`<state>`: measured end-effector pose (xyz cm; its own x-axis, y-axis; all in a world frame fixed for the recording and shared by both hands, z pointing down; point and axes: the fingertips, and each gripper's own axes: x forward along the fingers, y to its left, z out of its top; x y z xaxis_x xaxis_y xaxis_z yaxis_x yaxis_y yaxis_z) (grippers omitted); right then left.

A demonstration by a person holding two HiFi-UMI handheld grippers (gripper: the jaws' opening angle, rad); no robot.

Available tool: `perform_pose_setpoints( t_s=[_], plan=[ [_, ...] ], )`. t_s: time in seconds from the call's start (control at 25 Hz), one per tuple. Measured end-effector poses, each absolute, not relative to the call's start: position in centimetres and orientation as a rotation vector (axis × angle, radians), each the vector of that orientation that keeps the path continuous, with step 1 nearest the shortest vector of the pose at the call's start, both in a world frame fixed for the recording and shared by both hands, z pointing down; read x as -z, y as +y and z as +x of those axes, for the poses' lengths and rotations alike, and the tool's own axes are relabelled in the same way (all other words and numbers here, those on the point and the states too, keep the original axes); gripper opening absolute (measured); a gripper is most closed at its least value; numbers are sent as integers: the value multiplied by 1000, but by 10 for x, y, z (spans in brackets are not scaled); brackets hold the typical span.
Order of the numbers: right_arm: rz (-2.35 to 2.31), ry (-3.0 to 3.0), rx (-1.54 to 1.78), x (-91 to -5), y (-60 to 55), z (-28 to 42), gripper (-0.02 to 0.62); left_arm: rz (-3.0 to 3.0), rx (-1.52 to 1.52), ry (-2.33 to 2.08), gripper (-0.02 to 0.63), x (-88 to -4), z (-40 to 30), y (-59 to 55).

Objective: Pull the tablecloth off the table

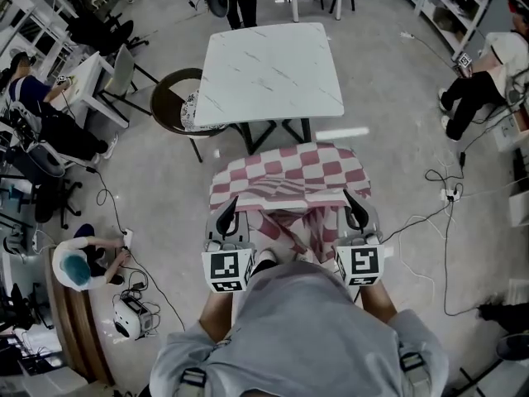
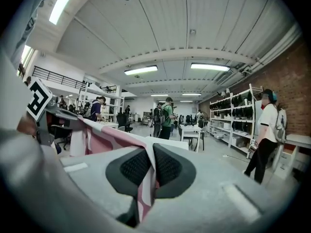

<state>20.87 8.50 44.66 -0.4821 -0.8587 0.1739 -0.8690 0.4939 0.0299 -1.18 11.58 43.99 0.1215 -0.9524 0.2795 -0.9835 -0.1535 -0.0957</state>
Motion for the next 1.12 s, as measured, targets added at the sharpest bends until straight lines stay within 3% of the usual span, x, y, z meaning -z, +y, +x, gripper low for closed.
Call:
perform_pose_setpoints(
  t_s=[1.12],
  plan=[
    [1647, -2575, -197, -437, 124, 153, 9, 2282, -227, -1897, 6, -423, -71, 141]
  ],
)
